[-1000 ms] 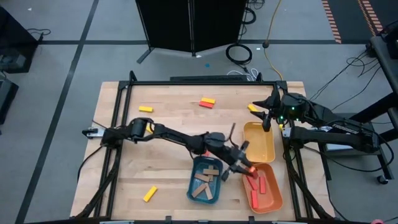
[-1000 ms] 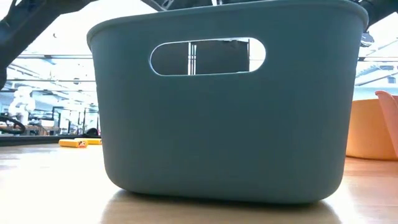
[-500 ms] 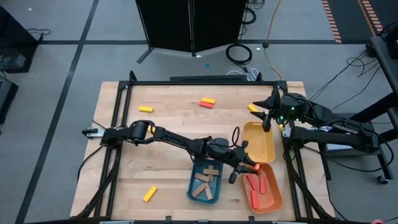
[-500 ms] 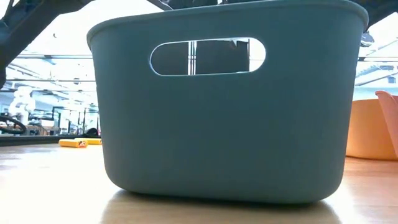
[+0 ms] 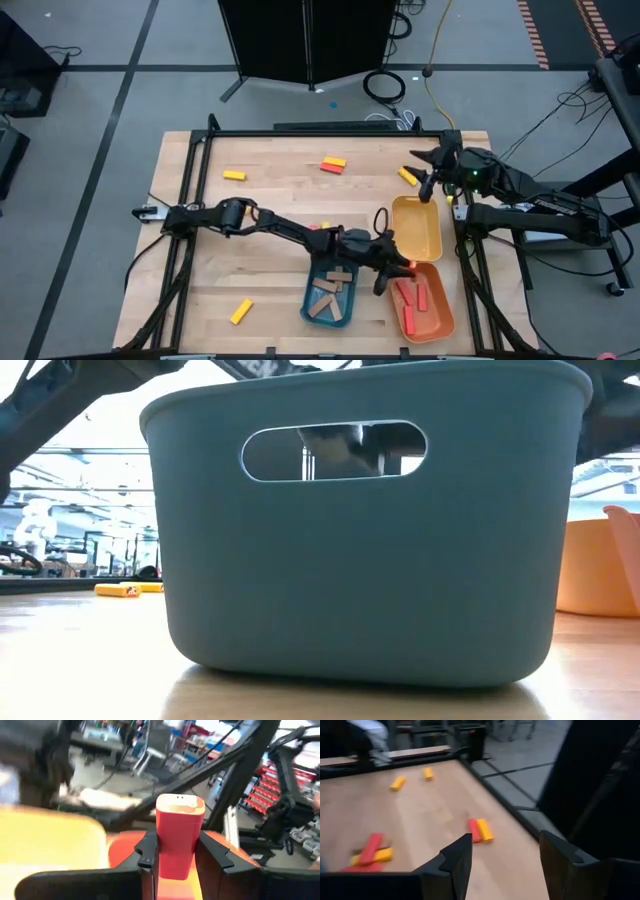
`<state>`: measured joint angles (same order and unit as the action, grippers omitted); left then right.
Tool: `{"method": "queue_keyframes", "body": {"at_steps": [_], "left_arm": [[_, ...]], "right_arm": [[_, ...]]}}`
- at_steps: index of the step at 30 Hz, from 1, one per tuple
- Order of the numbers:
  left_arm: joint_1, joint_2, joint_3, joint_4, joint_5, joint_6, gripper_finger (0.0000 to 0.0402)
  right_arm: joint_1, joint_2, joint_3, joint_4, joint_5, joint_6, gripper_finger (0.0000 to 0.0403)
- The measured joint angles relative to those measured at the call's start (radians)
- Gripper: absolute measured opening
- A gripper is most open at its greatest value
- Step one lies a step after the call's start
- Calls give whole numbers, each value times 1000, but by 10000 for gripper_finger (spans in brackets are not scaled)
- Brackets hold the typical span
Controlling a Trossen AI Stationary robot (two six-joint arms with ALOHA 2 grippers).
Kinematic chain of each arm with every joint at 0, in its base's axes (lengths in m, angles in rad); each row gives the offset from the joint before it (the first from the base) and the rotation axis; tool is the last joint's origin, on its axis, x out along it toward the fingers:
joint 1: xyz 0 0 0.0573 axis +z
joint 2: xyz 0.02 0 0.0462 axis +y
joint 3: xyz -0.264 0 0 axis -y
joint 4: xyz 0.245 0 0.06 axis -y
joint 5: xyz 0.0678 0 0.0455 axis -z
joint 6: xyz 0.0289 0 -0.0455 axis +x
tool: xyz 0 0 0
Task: Sort blocks
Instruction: Put the orange block into the orange bin
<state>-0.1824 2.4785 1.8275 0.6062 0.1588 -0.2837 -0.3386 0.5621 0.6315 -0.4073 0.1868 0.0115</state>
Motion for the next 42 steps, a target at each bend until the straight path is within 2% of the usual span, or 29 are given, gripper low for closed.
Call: {"method": "queue_keyframes", "body": {"at_steps": [4,13,18,26,30,35,40,42], "left_arm": [[12,24,7,-1,-2,-105,74],[15,28,10,-30,0,-130,74],[14,28,9,-42,40,-128,74],[12,28,9,-39,21,-127,151],[10,28,9,-39,20,-127,177],[11,28,9,-39,21,-115,182],[17,1,8,-60,84,-16,183],[19,-31,8,-118,87,42,183]], "right_arm": [[0,0,0,31,80,-2,157],[0,0,0,68,76,-29,157],[0,0,0,68,75,-32,157],[0,0,0,67,74,-32,157],[0,0,0,67,74,-32,157],[0,0,0,67,74,-32,157],[0,0,0,67,74,-32,157],[0,0,0,67,74,-32,157]]}}
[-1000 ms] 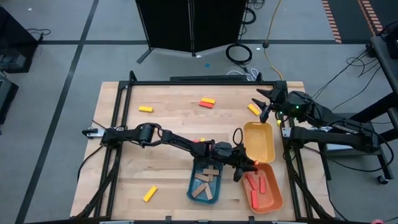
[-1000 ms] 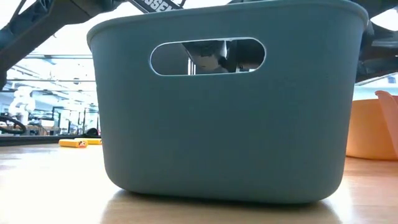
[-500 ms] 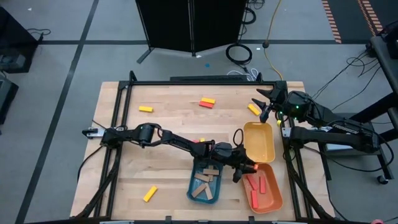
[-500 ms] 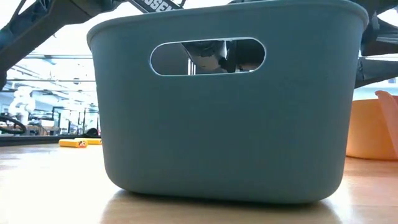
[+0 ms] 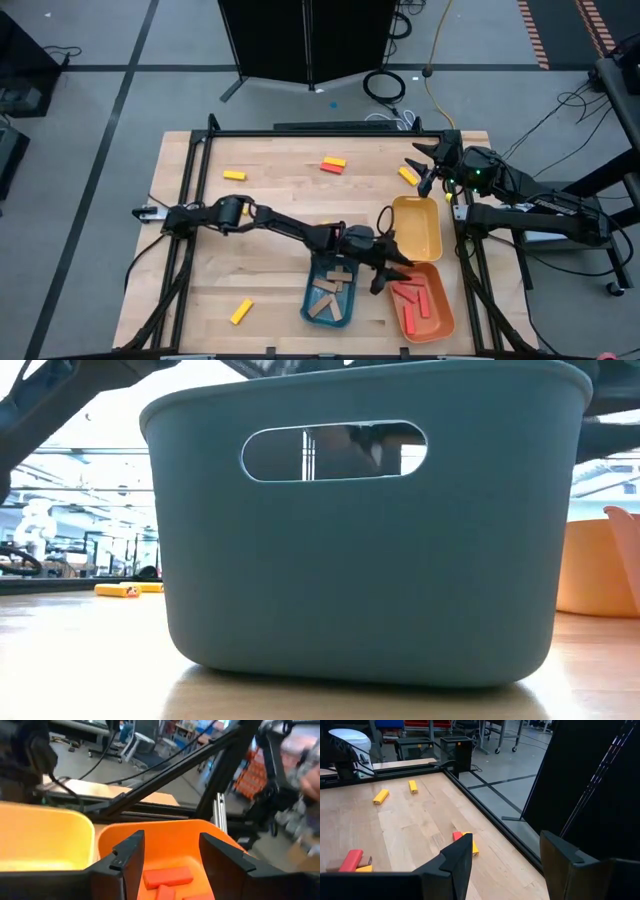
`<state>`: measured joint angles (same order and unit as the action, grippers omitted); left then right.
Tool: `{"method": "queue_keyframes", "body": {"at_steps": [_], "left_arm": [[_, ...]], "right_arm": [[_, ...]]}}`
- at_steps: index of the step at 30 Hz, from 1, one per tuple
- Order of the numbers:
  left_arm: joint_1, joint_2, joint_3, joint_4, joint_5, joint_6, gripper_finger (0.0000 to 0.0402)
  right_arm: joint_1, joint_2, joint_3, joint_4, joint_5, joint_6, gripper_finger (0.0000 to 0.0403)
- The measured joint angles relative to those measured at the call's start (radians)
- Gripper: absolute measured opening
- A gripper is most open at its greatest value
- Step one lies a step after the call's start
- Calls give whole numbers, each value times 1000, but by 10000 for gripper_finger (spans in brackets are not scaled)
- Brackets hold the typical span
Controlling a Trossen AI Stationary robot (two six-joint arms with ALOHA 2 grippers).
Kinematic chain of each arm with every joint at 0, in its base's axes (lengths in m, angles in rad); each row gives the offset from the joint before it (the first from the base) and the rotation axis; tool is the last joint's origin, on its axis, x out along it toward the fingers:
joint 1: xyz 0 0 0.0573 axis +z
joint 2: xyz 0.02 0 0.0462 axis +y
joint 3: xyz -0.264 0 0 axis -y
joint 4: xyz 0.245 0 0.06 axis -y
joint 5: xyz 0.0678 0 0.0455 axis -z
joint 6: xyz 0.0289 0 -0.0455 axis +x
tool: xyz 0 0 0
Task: Sort blocks
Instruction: Put the orange block into the orange bin
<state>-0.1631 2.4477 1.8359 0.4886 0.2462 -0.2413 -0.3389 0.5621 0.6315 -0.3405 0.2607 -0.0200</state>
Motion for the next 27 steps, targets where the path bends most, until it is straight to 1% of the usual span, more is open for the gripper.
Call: {"method": "queue_keyframes", "body": {"at_steps": [2,4,7,9,12,15,18,20,22,24,27], "left_arm": [[3,-45,0,-104,-6,71,183],[6,-91,0,-232,-32,154,184],[18,-166,0,-464,-82,273,184],[36,-208,0,-631,-84,336,184],[74,-250,0,-834,-90,371,184],[118,-283,0,-1002,-96,423,184],[169,-326,-1,-1161,-147,465,184],[214,-357,-6,-1229,-171,495,184],[267,-379,-20,-1282,-170,554,184],[326,-391,-60,-1282,-165,591,184],[415,-387,-134,-1240,-161,628,184]], "right_arm": [[0,0,0,0,0,0,157],[0,0,0,0,0,0,157],[0,0,0,0,0,0,157],[0,0,0,-1,0,0,157],[0,0,0,-1,-1,-13,157],[0,0,0,-5,0,-22,157],[0,0,0,-15,0,-22,157],[0,0,0,-22,-1,-21,157],[0,0,0,-30,-1,-19,157],[0,0,0,-42,-1,-19,157],[0,2,0,-46,-1,-19,157]]}}
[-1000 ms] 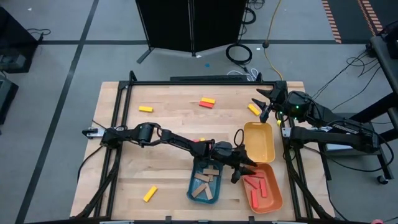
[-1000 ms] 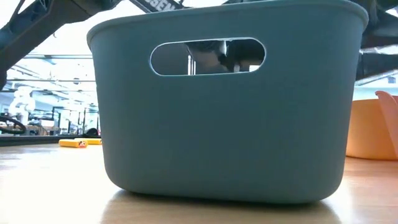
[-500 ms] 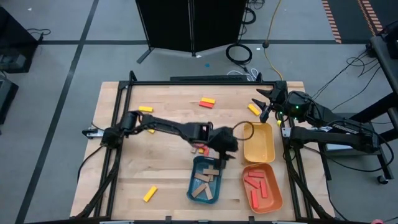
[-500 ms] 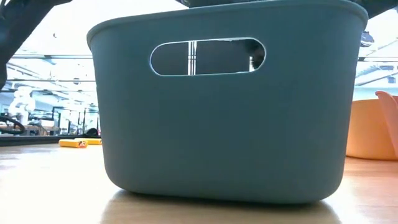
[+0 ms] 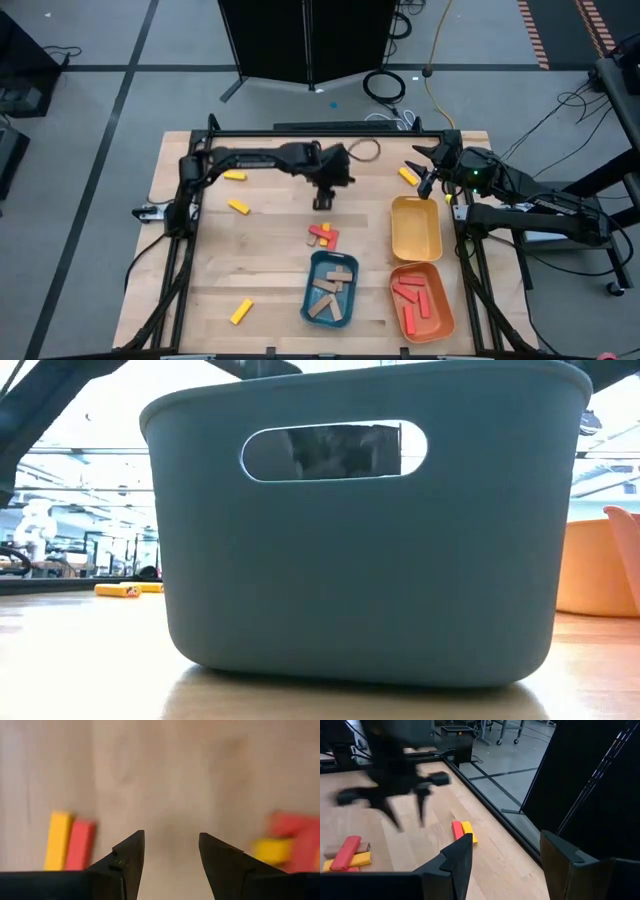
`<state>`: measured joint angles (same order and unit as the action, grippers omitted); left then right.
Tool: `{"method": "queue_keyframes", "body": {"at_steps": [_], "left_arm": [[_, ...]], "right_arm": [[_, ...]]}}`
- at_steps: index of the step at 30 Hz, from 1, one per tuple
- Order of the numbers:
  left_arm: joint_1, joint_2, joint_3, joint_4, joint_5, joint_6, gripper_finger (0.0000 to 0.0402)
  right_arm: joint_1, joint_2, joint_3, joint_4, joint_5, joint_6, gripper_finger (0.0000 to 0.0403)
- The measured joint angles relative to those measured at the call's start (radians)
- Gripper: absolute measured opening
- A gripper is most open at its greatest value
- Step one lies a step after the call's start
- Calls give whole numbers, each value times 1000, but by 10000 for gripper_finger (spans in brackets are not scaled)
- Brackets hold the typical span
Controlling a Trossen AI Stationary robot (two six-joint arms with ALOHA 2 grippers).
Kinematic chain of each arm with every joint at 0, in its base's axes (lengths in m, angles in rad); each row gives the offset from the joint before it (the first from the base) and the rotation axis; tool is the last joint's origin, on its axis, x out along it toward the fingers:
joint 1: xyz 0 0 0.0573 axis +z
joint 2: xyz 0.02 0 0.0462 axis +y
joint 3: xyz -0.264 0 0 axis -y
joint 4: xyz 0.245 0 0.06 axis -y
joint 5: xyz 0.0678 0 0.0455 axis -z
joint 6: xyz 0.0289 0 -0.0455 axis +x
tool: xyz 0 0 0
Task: Sort blocks
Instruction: Put the orange block into the orange bin
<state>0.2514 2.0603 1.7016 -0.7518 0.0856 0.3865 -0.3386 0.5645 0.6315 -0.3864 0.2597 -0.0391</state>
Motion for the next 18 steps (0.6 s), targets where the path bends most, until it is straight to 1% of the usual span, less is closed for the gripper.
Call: {"method": "queue_keyframes", "body": {"at_steps": [1,4,7,13,18], "left_arm": [[24,7,-29,24,-5,16,184],[70,19,-88,86,-60,58,184],[94,17,-107,113,-80,93,184],[139,24,-107,121,-80,144,184],[187,54,-108,103,-36,146,184]], "right_arm": [[0,2,0,-1,0,0,157],[0,6,0,-1,0,-3,157],[0,11,0,-1,0,-4,157],[0,32,0,1,0,-6,157],[0,66,0,8,0,-5,157]]}}
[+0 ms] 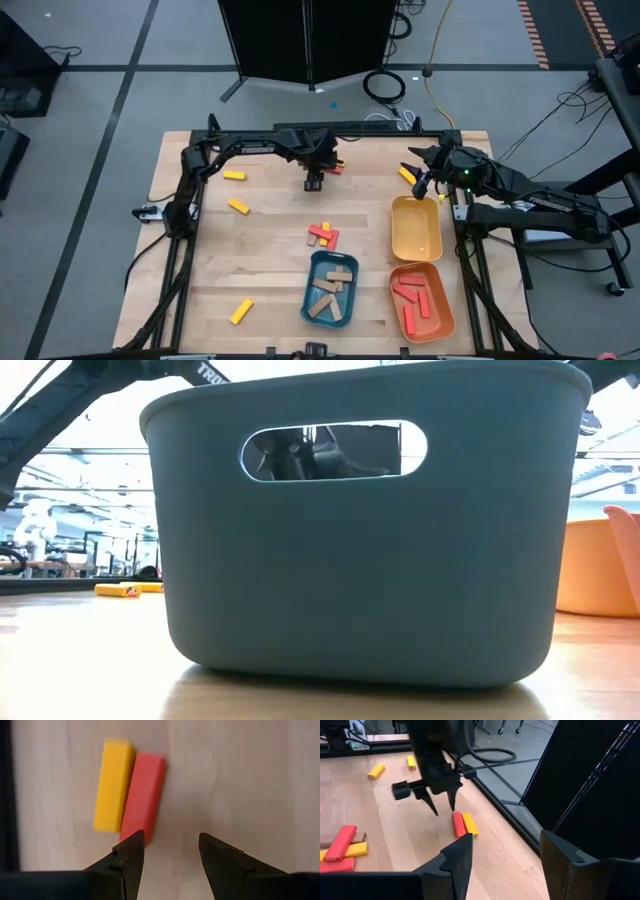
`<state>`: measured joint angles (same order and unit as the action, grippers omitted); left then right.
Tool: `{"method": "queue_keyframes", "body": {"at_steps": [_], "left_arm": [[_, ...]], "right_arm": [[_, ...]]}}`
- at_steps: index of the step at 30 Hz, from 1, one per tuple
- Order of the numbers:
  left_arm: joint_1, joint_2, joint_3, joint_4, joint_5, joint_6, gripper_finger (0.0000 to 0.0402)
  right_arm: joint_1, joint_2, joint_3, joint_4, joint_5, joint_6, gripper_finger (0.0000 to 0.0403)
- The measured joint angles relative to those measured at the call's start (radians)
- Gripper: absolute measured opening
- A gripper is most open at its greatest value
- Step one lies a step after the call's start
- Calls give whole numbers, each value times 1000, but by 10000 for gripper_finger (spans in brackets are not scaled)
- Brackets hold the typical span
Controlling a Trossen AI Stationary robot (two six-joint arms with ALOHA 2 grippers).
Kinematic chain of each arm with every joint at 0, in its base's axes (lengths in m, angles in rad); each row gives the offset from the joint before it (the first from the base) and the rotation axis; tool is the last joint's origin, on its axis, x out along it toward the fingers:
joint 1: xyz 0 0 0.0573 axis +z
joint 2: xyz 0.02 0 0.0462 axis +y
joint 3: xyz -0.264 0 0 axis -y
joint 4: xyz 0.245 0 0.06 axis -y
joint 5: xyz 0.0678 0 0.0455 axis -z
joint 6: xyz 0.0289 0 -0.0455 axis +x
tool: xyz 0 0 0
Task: Sort blocks
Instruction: Put the orange block into the orange bin
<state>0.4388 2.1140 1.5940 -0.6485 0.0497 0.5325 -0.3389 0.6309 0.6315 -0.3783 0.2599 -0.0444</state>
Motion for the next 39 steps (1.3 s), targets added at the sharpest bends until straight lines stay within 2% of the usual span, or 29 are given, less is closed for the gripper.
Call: {"method": "queue_keyframes", "body": {"at_steps": [8,16,25,33,39], "left_arm": [[69,47,0,-6,8,17,184],[73,54,9,14,28,80,184],[68,69,48,-2,74,-26,184],[47,179,273,-240,28,-126,184],[28,271,452,-422,-33,-123,184]], "right_arm": [[0,69,1,32,0,6,157],[-1,139,0,89,0,6,157],[-1,211,0,218,0,2,157],[-1,256,0,289,-4,3,157],[0,263,0,292,-5,24,157]]}}
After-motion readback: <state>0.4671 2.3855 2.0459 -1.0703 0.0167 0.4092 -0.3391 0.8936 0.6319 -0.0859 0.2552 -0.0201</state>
